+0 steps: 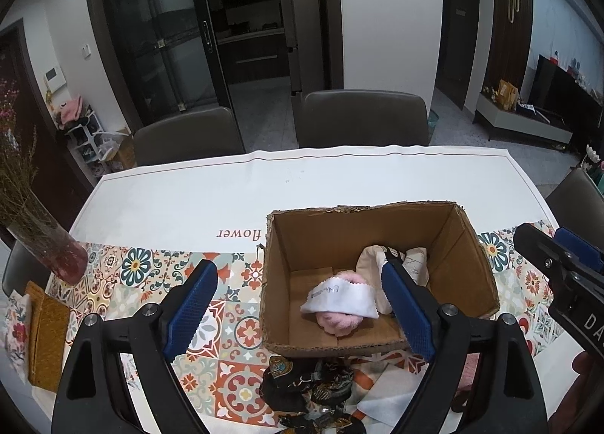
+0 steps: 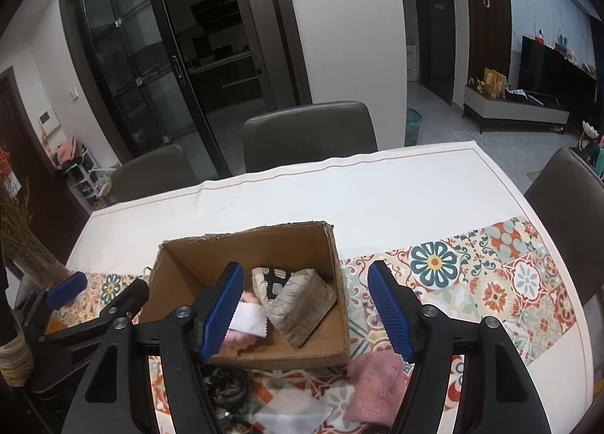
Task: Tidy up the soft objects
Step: 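Withdraw both tools from the box toward the scarf and pink towel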
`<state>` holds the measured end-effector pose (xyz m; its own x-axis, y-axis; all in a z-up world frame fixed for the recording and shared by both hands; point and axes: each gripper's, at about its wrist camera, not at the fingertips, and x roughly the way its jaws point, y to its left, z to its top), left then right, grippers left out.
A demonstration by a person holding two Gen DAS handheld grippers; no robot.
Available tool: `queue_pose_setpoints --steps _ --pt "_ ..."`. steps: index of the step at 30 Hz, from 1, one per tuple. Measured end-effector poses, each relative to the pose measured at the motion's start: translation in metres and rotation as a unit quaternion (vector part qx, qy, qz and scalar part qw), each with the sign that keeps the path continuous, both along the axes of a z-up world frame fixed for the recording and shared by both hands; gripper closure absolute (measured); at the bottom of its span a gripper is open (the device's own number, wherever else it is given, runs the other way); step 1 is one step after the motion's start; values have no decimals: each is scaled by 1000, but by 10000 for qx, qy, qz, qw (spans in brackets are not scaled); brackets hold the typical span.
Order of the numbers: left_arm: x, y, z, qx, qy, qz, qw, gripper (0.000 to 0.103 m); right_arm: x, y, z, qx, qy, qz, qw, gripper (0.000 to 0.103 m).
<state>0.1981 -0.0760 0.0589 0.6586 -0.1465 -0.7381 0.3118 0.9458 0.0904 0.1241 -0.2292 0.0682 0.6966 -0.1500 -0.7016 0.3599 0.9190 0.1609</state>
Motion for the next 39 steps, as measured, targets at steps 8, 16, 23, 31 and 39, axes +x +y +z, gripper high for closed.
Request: queue_pose_setpoints --steps 8,16,23,31,39 --pt "-21 13 11 -54 -100 117 9999 7 -19 13 11 -43 -59 49 10000 34" --pt "-45 26 15 -96 -145 171 9997 2 -42 24 12 -149 -37 13 9999 34" --pt "-63 36 14 -101 -134 222 9996 1 -60 37 10 -292 6 42 9996 24" --pt "-83 41 13 -92 -164 210 9996 1 -79 41 11 -340 33 4 9994 24" --pt "-105 40 0 -93 -119 176 9997 0 -103 38 10 -401 3 -126 9991 24"
